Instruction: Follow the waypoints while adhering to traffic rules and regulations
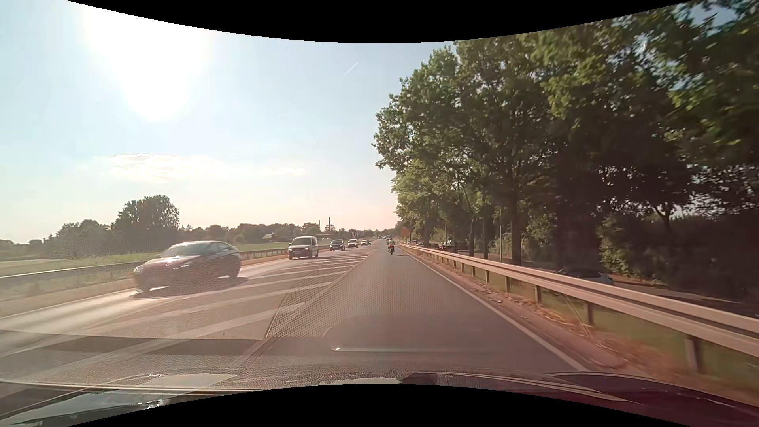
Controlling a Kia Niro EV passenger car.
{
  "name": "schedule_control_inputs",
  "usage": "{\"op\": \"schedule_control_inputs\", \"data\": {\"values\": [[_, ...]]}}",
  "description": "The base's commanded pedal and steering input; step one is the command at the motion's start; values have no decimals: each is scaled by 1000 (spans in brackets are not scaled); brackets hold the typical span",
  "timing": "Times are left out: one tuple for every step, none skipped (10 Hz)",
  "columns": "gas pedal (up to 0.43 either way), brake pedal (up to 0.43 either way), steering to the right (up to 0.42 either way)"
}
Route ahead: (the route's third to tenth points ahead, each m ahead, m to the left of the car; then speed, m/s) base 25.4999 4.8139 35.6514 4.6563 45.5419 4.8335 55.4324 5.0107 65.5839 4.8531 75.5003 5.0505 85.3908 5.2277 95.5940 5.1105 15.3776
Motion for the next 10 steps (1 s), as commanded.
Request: {"op": "schedule_control_inputs", "data": {"values": [[177, 0, -1], [177, 0, -1], [177, 0, -1], [177, 0, -1], [177, 0, -2], [177, 0, -1], [177, 0, -1], [169, 0, -2], [169, 0, -2], [169, 0, -2]]}}
